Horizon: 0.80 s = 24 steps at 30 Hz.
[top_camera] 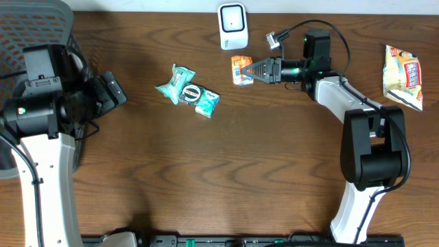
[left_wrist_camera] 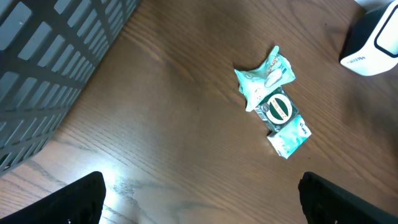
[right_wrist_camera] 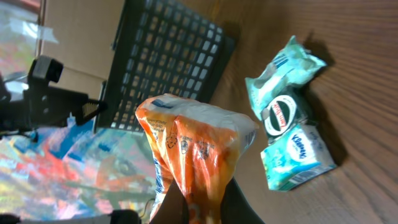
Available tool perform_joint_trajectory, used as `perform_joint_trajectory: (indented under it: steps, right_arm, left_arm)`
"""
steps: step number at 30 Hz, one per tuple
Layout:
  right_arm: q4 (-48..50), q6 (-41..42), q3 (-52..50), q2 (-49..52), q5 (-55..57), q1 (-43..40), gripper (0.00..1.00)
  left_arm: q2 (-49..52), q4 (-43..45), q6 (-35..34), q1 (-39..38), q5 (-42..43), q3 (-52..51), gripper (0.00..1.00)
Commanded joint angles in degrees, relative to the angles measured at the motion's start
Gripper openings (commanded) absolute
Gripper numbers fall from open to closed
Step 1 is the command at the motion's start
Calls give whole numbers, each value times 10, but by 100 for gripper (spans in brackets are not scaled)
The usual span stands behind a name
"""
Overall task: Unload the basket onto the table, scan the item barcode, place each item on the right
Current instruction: 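Lift the orange pack with the right gripper and pull it rightward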
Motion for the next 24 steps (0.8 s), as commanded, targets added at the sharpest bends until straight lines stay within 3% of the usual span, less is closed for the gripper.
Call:
perform_joint_trajectory:
  steps: [1, 24]
  right_arm:
    - [3, -19, 2, -7, -45, 1, 1]
    - [16, -38, 2, -7, -87, 5, 1]
  left_arm:
    - [1, -2, -1, 2, 3, 12, 98]
    - [1, -2, -1, 2, 3, 12, 98]
